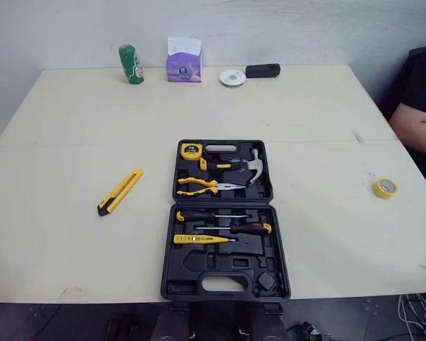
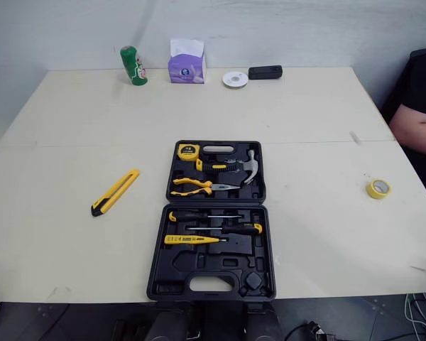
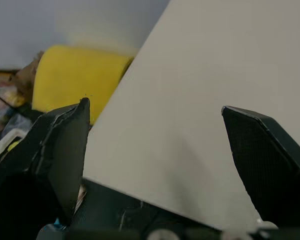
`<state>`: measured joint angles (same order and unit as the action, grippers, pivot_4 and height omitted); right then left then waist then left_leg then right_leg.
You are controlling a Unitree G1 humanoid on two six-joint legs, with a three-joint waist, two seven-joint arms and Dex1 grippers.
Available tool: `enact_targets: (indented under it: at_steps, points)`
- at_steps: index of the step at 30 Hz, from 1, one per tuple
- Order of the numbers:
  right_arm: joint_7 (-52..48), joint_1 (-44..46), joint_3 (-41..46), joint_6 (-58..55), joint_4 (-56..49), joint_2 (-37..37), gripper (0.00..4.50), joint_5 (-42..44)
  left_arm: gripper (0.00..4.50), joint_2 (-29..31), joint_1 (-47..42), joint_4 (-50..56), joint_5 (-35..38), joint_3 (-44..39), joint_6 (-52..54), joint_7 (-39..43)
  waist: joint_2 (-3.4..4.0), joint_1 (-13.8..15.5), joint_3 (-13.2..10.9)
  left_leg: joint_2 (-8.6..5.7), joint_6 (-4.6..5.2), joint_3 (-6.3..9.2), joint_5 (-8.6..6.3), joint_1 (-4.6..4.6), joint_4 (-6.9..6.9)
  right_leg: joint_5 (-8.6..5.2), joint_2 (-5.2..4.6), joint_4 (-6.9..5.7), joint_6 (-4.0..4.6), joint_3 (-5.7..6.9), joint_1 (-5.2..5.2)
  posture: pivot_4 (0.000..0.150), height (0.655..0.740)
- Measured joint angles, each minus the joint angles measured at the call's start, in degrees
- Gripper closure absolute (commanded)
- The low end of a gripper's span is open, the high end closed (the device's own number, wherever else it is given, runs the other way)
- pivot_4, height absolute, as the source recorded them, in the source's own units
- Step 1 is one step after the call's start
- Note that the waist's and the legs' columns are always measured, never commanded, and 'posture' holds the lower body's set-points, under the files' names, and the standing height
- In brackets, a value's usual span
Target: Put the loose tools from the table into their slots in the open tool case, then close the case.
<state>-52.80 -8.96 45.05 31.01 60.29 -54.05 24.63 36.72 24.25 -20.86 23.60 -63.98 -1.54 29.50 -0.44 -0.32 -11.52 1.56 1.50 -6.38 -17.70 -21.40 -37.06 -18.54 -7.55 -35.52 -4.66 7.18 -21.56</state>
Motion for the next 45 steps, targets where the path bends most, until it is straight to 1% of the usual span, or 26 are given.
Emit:
enact_targets:
  at_steps: [5,11,14,17,19,24,25,27,30,33,37,39,41,45]
  points:
    - [0.1,4.4,0.3,-0.5,3.0,-0.6,0.00,0.8,0.06,0.2,-1.0,-0.1,1.8,1.7,0.5,1.3,0.12,-0.4,0.0,0.02,-0.02,-0.06,-0.01,0.01,0.02,0.00,0.01,0.00,0.01,-0.06,-0.04,0.150,0.7400]
    - [-2.8,8.7,-1.8,-0.4,2.7,0.0,0.00,0.7,0.06,0.4,-2.9,2.7,2.6,5.0,1.9,2.0,0.08,-1.0,0.0,0.05,-0.07,-0.11,-0.03,0.01,0.06,-0.01,0.05,-0.02,0.03,-0.04,-0.04,0.150,0.7400]
    - [-6.4,10.4,-4.7,-0.1,-1.7,3.2,0.00,0.7,0.06,0.6,-3.7,6.7,3.0,7.3,3.5,2.3,0.06,-1.2,0.1,0.05,-0.07,-0.14,-0.03,0.01,0.00,0.01,0.05,-0.05,-0.01,-0.07,-0.02,0.150,0.7400]
    - [-9.4,11.3,-8.1,-3.0,-10.7,7.3,0.00,1.9,0.06,2.5,-5.4,10.4,2.9,9.6,6.7,1.6,0.08,-1.3,0.0,0.06,-0.08,-0.14,-0.02,0.02,0.00,0.01,0.06,-0.12,-0.01,-0.09,-0.03,0.150,0.7400]
    - [-9.9,12.7,-9.8,-5.2,-15.6,8.7,0.00,2.4,0.06,3.6,-6.4,13.3,3.3,10.9,8.7,1.5,0.19,-1.3,0.0,0.05,-0.08,-0.22,-0.02,0.04,0.01,0.02,0.06,-0.15,-0.02,-0.18,-0.06,0.150,0.7400]
    - [-10.4,18.1,-15.0,-9.7,-29.0,11.8,0.00,4.5,0.06,6.9,-9.0,22.5,9.2,16.3,20.7,4.9,0.20,-1.2,0.0,0.06,-0.28,-0.25,0.09,0.07,0.04,0.01,0.08,-0.20,-0.01,-0.21,-0.08,0.150,0.7400]
    - [-10.7,18.1,-15.9,-10.8,-31.4,12.2,0.00,4.9,0.06,7.7,-9.2,24.2,10.9,17.2,23.6,5.7,0.20,-1.2,0.0,0.06,-0.47,-0.25,0.17,0.06,0.05,0.00,0.10,-0.19,0.00,-0.22,-0.08,0.150,0.7400]
    - [-11.4,17.9,-18.0,-13.9,-37.1,13.5,0.00,6.4,0.06,9.8,-8.9,28.0,14.0,19.3,29.8,7.8,0.19,-1.1,0.0,0.06,-0.46,-0.25,0.18,0.03,0.06,0.00,0.11,-0.17,0.00,-0.21,-0.09,0.150,0.7400]
    - [-13.1,18.2,-21.8,-16.9,-44.6,15.1,0.00,8.2,0.06,13.5,-10.7,31.9,15.7,23.5,36.8,8.8,0.21,-1.1,0.0,0.04,-0.45,-0.25,0.19,0.01,0.00,0.00,0.11,-0.19,0.00,-0.22,-0.08,0.150,0.7400]
    - [-13.1,19.7,-24.9,-19.1,-51.1,17.5,0.00,9.2,0.06,16.4,-16.7,31.7,15.5,28.9,41.9,8.3,0.21,-1.1,0.0,0.03,-0.44,-0.25,0.21,0.07,-0.02,0.00,0.12,-0.32,0.00,-0.25,-0.09,0.150,0.7400]
    - [-14.7,20.3,-28.7,-22.0,-57.8,18.3,0.00,10.8,0.06,20.1,-23.8,30.9,14.0,36.9,47.0,8.3,0.21,-1.1,0.0,0.04,-0.56,-0.25,0.28,0.05,0.07,-0.01,0.15,-0.32,0.02,-0.28,-0.16,0.150,0.7400]
    - [-15.0,20.4,-29.8,-23.2,-59.5,18.9,0.00,10.8,0.06,20.6,-27.4,29.3,12.5,40.9,48.0,8.3,0.21,-1.1,0.0,0.03,-0.55,-0.27,0.28,0.00,0.06,-0.01,0.16,-0.31,0.02,-0.27,-0.20,0.150,0.7400]
    - [-15.0,20.5,-30.7,-24.1,-60.9,19.2,0.00,11.1,0.06,20.6,-31.1,26.8,10.3,44.7,48.4,8.1,0.21,-1.1,0.0,0.03,-0.33,-0.30,0.40,-0.08,0.04,0.00,0.17,-0.33,0.01,-0.28,-0.30,0.150,0.7400]
    - [-15.9,20.8,-31.5,-26.0,-63.1,19.4,0.00,12.2,0.06,20.7,-37.9,21.8,6.3,50.8,48.5,8.7,0.18,-1.1,0.0,0.03,-0.27,-0.37,0.44,-0.13,0.02,0.00,0.21,-0.37,0.01,-0.33,-0.39,0.150,0.7400]
